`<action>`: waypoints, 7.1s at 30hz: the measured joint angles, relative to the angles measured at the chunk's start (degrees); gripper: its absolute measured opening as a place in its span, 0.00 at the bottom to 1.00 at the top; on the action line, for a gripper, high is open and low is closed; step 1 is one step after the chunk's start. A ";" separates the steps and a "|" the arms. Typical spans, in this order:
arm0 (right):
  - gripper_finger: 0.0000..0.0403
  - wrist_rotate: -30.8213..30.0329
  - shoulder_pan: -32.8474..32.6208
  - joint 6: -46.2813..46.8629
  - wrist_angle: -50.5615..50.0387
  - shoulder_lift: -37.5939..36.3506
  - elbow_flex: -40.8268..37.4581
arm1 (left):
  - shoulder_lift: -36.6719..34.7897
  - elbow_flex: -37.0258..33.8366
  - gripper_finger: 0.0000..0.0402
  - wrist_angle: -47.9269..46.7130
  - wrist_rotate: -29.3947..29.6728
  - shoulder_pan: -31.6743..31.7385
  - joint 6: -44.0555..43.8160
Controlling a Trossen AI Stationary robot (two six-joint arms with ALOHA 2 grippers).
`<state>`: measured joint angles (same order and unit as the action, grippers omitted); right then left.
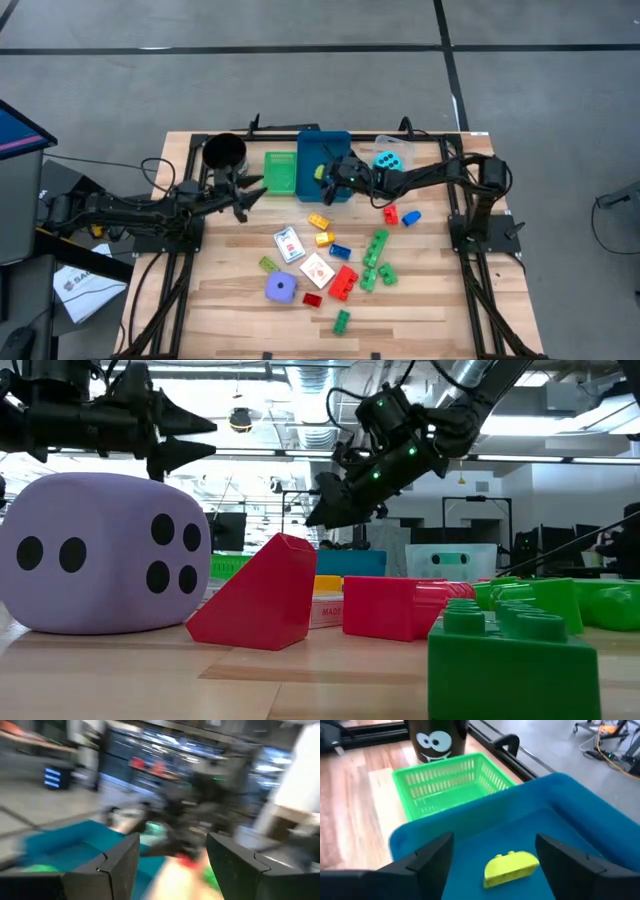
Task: Pick & Place Toys
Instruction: Adjust the orange deck of cards on the table, then adjust the deck of cards
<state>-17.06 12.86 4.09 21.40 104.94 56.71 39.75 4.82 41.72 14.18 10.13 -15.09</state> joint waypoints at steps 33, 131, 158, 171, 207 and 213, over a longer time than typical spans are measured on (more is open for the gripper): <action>0.70 -13.26 -10.36 -7.11 -7.64 -9.88 -0.04 | 5.53 21.59 0.01 -55.23 16.82 28.08 -17.26; 0.70 -13.39 -11.34 -4.47 -12.01 -9.88 -0.07 | 33.88 32.79 0.00 -45.88 -21.79 32.63 -14.22; 0.70 -13.09 -13.60 2.23 -11.55 -9.88 -0.07 | -10.57 14.59 0.00 -47.77 -18.50 19.13 -4.02; 0.70 -18.82 -23.14 7.99 -16.13 -9.88 -0.07 | -10.88 7.02 0.00 -34.34 -20.32 11.39 -6.87; 0.70 8.01 -26.58 8.49 -14.92 -6.23 -0.02 | 10.29 6.95 0.19 -7.86 -27.78 -1.75 -3.50; 0.70 14.06 -25.48 16.56 -15.34 -6.23 -0.02 | 10.14 6.95 0.20 -7.09 -27.76 -1.75 -3.57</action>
<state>-3.01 -12.62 20.65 6.07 98.72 56.69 49.89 11.77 34.62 -13.58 8.38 -18.65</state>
